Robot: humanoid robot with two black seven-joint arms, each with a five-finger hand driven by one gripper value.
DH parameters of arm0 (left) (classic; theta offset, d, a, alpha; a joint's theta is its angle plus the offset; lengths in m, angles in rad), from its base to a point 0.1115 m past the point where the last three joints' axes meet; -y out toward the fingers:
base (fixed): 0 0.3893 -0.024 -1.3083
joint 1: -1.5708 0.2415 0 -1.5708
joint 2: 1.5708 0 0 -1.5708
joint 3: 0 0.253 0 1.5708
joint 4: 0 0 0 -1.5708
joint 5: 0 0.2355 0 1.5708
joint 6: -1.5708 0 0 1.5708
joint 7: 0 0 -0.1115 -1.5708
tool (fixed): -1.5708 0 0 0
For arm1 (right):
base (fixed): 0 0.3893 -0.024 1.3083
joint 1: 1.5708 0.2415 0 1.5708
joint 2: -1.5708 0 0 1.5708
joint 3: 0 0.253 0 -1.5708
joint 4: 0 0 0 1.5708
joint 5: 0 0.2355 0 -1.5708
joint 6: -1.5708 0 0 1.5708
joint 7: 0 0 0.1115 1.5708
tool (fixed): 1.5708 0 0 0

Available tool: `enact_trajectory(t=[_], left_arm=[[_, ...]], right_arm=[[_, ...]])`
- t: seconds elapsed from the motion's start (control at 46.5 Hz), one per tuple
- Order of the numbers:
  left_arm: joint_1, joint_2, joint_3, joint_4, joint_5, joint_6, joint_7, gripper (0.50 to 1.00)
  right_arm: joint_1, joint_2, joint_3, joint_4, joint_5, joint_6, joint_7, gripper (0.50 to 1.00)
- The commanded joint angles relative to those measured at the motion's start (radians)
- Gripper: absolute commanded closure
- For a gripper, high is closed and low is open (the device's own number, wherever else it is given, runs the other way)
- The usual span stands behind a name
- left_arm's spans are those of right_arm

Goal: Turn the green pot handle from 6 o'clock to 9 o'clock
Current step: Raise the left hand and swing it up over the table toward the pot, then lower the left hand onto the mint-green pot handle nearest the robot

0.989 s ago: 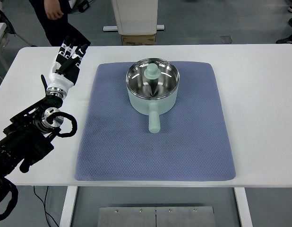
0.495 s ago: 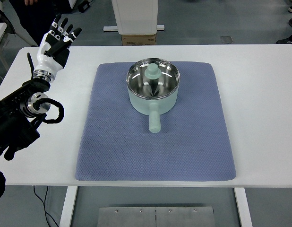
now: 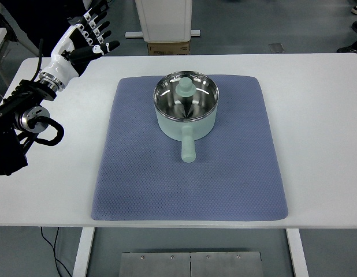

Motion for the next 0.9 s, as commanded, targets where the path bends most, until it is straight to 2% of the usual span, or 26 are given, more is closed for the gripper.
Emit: enact_trajectory(t=[0.0, 0.129, 0.387, 0.602, 0.882], left_arm=[[-0.023, 0.017, 0.001, -0.002, 0.107, -0.009, 0.000, 0.500], [-0.061, 0.057, 0.001, -0.024, 0.245, -0.010, -0.002, 0.500], [-0.129, 0.157, 0.001, -0.248, 0.516, -0.009, -0.003, 0.500], [-0.199, 0.167, 0.001, -0.357, 0.707, -0.009, -0.005, 0.500], [-0.223, 0.151, 0.005, -0.468, 1.006, 0.002, -0.108, 0.500]], right_arm=[[0.000, 0.000, 0.000, 0.000, 0.000, 0.000, 0.000, 0.500], [0.000, 0.000, 0.000, 0.000, 0.000, 0.000, -0.001, 0.500], [0.000, 0.000, 0.000, 0.000, 0.000, 0.000, 0.000, 0.500], [0.000, 0.000, 0.000, 0.000, 0.000, 0.000, -0.001, 0.500], [0.000, 0.000, 0.000, 0.000, 0.000, 0.000, -0.001, 0.500]])
